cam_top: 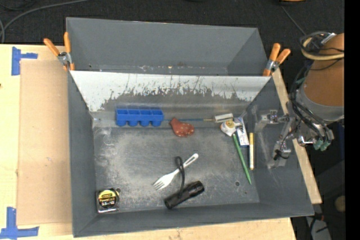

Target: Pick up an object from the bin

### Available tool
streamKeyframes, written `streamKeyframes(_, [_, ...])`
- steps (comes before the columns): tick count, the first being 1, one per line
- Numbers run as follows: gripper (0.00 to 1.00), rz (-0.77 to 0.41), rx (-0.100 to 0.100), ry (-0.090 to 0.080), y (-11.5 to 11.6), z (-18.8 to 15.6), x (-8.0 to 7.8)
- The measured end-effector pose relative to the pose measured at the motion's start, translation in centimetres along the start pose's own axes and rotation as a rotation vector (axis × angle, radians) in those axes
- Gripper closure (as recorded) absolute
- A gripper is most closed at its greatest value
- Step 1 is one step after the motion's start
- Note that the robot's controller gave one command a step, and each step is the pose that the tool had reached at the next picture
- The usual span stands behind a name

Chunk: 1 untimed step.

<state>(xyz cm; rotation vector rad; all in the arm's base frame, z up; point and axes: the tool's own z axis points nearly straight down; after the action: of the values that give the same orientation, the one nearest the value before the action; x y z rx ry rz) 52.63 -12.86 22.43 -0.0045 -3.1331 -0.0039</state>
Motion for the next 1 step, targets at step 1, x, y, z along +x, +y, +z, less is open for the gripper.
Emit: streamKeyframes(1, [0.0, -0.004, 0.002, -0.007, 0.05, -0.41, -0.16])
